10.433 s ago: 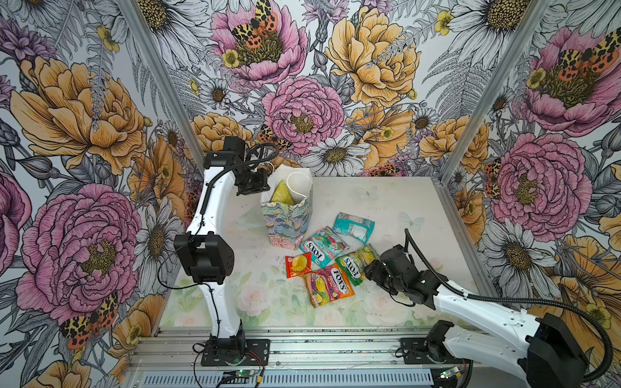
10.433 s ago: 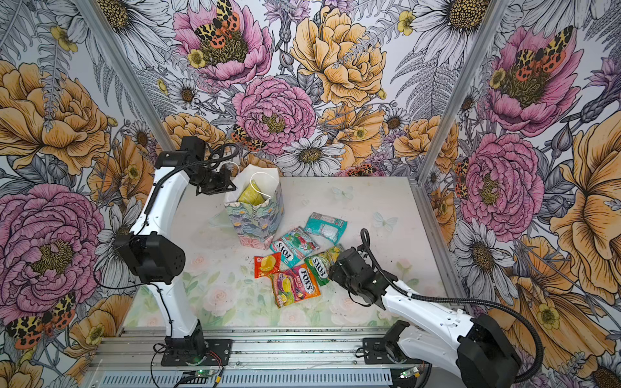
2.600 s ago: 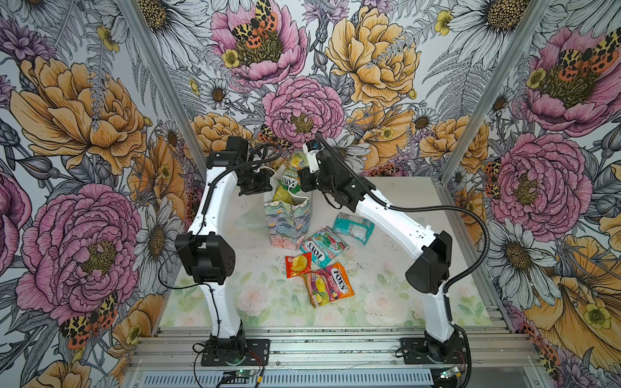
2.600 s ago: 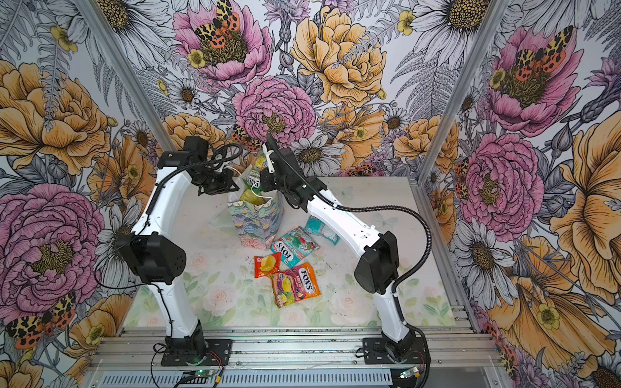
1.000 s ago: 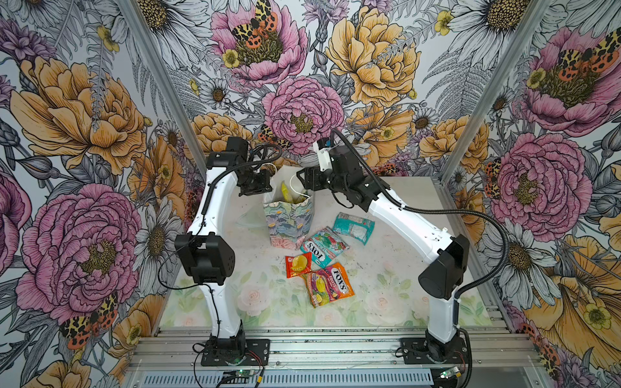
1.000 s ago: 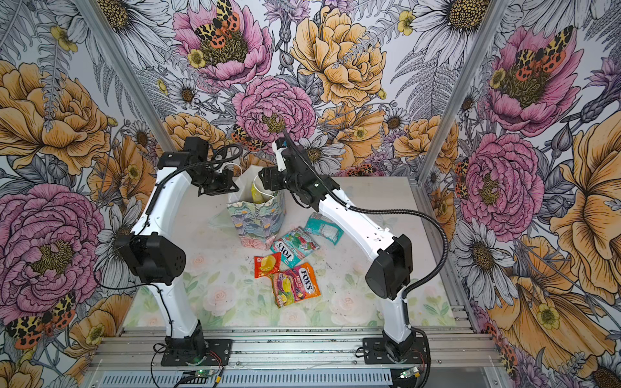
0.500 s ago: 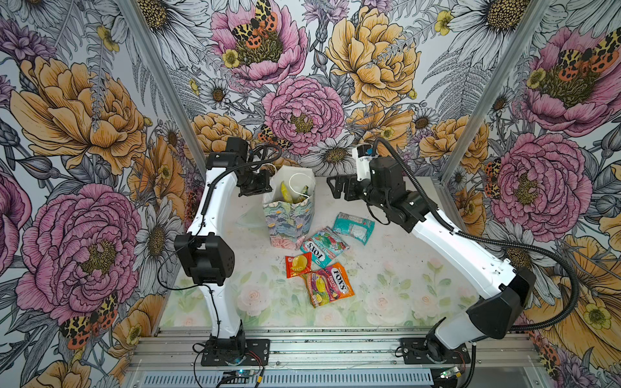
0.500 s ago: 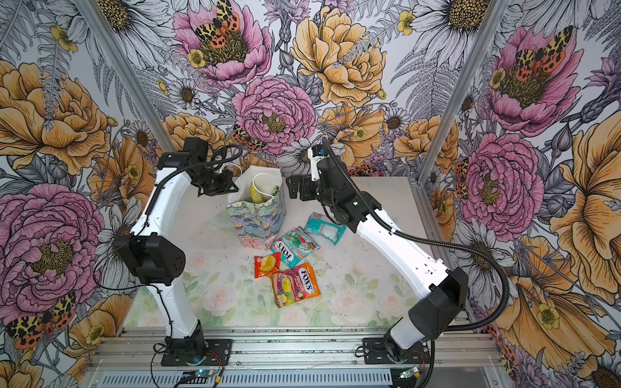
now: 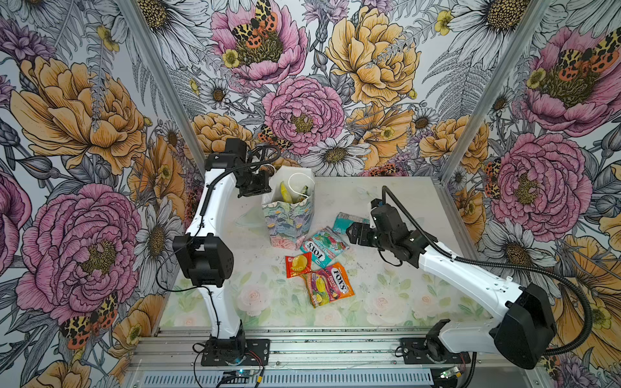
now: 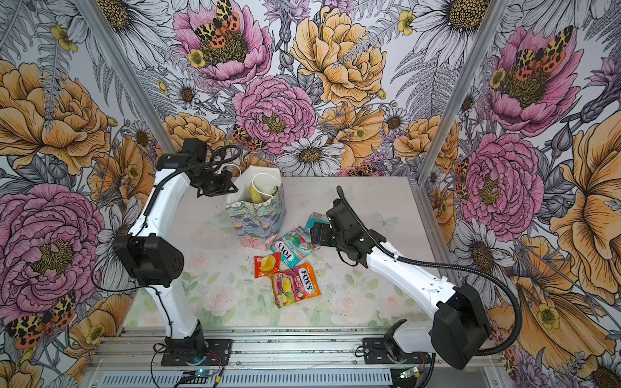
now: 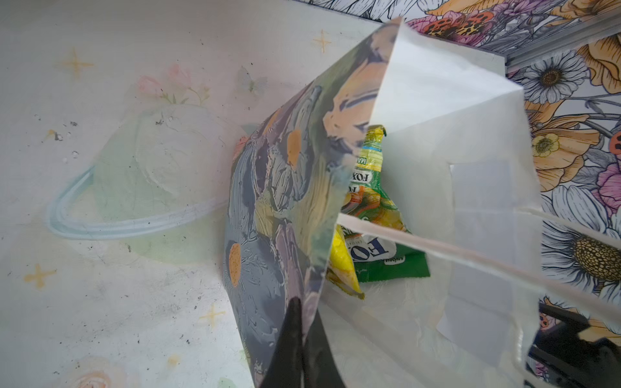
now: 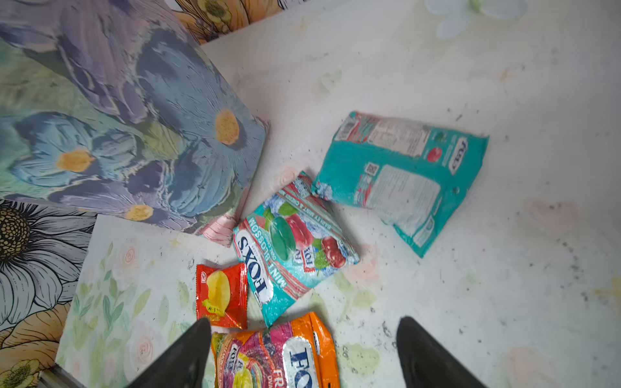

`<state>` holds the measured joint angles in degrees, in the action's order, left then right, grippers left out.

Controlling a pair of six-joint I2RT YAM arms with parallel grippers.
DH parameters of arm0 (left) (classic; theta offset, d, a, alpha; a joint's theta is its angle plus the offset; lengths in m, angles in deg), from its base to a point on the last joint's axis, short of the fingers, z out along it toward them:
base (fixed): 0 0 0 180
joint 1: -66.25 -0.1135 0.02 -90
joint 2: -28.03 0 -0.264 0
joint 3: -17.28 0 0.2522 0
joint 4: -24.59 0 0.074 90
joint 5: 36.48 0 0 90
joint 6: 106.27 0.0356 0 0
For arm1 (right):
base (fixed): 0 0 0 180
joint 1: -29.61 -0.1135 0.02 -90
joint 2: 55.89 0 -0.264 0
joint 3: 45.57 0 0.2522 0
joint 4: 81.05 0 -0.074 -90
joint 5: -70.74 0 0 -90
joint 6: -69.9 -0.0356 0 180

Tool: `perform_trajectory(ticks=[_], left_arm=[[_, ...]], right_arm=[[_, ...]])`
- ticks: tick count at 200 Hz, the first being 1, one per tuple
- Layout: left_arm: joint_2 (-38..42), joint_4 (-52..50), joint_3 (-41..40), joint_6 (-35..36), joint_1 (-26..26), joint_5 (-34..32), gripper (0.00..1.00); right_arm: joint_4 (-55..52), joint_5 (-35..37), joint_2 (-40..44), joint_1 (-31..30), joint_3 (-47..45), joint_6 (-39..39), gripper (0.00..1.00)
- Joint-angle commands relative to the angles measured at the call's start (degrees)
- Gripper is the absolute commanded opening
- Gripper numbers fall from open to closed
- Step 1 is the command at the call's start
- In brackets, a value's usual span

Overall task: Place the snacks into the paper bag
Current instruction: Move the snack to the snack.

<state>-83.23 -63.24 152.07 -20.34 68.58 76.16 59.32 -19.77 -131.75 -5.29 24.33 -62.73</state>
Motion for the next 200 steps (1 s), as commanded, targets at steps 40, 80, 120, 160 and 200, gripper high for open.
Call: perform_trajectory(ticks=[40, 80, 120, 160, 200], left_arm=[[1.9, -0.1, -1.7, 0.4, -0.6, 1.1, 0.0], [2.0, -0.1, -1.9, 0.4, -0.5, 0.9, 0.0], [2.0, -0.1, -1.9, 0.4, -0.5, 1.0, 0.0], [2.2, -0.1, -2.0, 0.5, -0.4, 0.9, 0.0], [2.3, -0.1, -2.0, 0.5, -0.3, 0.9, 0.0]], right_arm=[[2.9, -6.3, 2.1, -3.1, -10.4, -8.8, 0.76], [3.9, -8.6, 3.1, -7.9, -15.5, -13.2, 0.7], [7.8, -12.4, 3.4, -10.2, -20.3, -17.1, 0.69], [8.5, -13.4, 3.1, -11.4, -21.3, -18.0, 0.69], [11.5, -15.7, 0.3, -11.8, -22.3, -18.9, 0.69]])
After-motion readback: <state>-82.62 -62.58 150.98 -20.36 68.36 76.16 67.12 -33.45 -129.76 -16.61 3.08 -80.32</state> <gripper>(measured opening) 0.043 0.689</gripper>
